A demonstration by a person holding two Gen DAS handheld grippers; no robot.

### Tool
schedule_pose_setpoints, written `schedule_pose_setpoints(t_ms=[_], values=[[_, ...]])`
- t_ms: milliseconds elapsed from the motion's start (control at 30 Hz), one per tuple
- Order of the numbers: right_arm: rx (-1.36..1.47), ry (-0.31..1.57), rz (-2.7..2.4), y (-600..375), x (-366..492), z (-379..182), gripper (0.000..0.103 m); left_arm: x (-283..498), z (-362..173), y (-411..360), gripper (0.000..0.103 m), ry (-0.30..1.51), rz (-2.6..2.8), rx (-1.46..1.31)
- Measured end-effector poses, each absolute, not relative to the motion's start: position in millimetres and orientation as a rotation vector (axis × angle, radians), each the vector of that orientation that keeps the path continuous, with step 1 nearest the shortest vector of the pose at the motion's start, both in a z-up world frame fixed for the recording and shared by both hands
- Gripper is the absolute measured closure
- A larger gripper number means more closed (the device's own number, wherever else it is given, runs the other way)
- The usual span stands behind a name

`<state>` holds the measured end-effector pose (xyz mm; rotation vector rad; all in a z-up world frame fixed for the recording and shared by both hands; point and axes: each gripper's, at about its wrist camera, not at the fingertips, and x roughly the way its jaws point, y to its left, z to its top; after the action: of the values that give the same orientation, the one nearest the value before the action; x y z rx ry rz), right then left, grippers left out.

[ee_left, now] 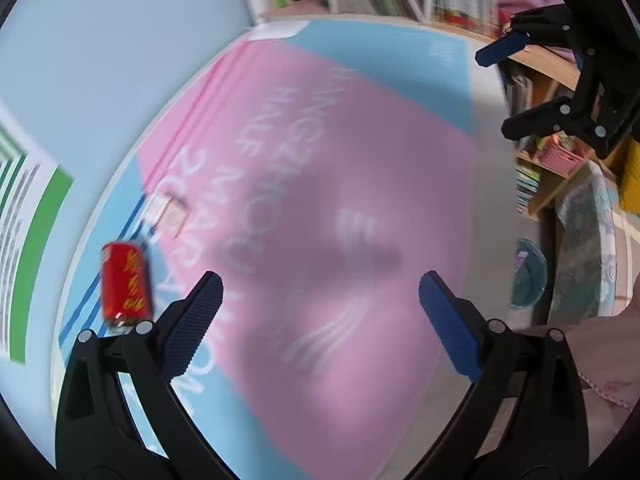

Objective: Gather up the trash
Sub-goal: 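Move both open tools back over the mat toward the red can and white box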

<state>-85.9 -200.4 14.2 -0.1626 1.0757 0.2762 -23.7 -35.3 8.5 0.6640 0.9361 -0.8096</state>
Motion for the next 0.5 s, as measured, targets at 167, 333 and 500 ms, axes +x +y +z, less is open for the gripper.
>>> schedule_pose_setpoints(t_ms=[167,333,500], values=[[-0.208,1.080,0.385,-165,-44,13,0.012,2,10,0,0.007,0.974,-0.716,0.607],[-0.269,1.085,0.495,-137,-2,6,0.012,28,9,27,0.007,1.017,-0.606,0.548],[-0.326,1.083,0.615,-112,46,-1,0.012,55,9,46,0.007,1.043,-0.487,0.496]])
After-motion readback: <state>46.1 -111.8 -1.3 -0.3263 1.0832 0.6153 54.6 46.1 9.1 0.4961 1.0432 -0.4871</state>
